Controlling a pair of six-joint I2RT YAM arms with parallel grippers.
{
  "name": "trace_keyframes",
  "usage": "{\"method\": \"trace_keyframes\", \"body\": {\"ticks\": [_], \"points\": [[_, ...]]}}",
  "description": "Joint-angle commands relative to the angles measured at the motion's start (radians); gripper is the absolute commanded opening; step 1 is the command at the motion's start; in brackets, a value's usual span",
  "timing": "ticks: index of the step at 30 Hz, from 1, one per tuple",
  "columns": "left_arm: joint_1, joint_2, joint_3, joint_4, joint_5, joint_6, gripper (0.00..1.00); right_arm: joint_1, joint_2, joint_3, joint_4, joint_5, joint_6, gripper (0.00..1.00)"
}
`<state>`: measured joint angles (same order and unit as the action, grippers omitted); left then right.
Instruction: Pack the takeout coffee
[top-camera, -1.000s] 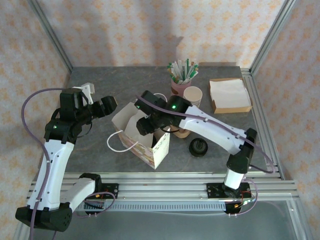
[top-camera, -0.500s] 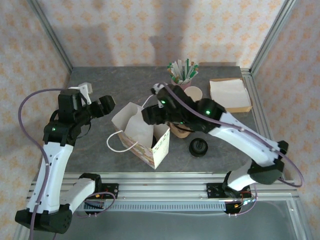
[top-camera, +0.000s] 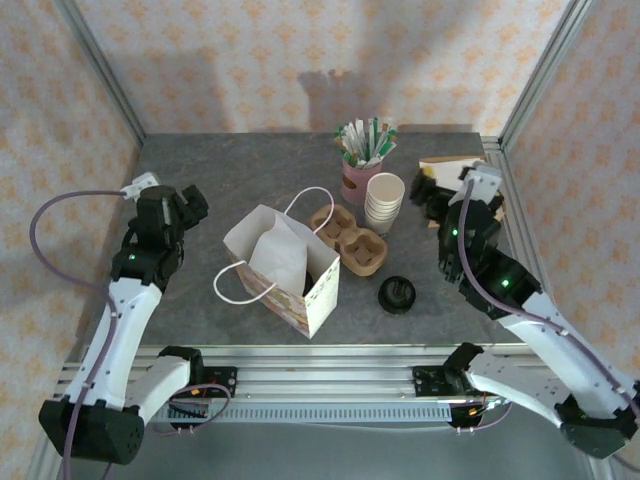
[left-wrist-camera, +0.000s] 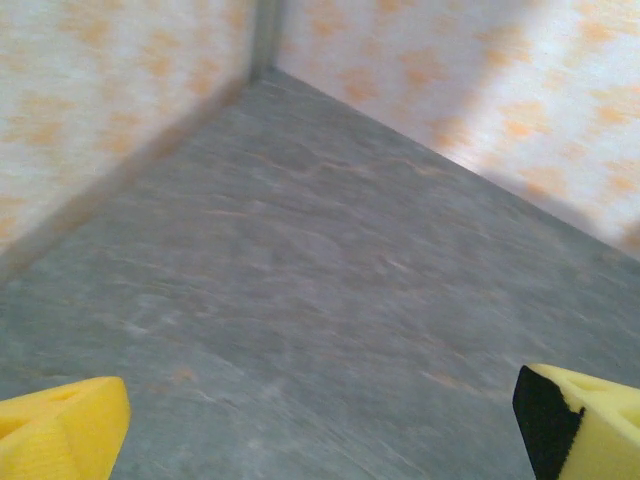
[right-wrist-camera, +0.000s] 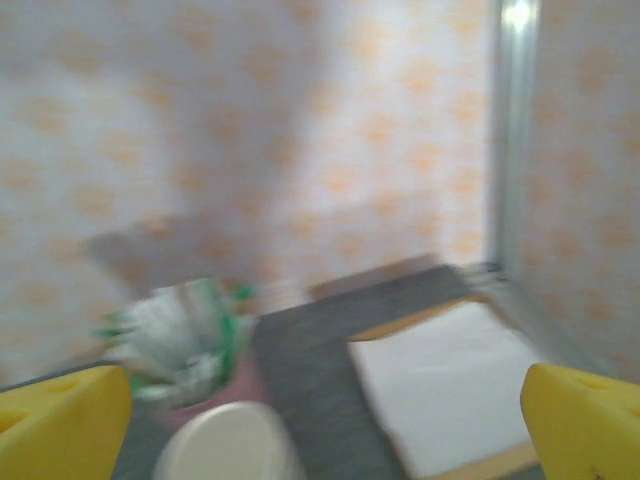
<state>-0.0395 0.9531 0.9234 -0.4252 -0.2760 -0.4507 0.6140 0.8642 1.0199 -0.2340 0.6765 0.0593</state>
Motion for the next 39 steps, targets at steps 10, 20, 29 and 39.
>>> {"method": "trace_keyframes", "body": {"ticks": [10, 20, 29, 39], "points": [[0.012, 0.153, -0.277, 0.549, -0.131, 0.202, 1.00, -0.467, 0.188, -0.616, 0.783, -0.203, -0.077, 0.99], [0.013, 0.283, -0.444, 0.808, -0.121, 0.281, 1.00, -0.505, 0.476, -0.676, 1.001, -0.292, -0.095, 0.99], [0.012, 0.342, -0.549, 1.059, 0.002, 0.360, 1.00, -0.534, 0.645, -0.701, 1.224, -0.427, -0.094, 0.99], [-0.004, 0.530, -0.546, 1.243, 0.048, 0.403, 1.00, -0.533, 0.690, -0.684, 1.240, -0.401, -0.090, 0.99]]}}
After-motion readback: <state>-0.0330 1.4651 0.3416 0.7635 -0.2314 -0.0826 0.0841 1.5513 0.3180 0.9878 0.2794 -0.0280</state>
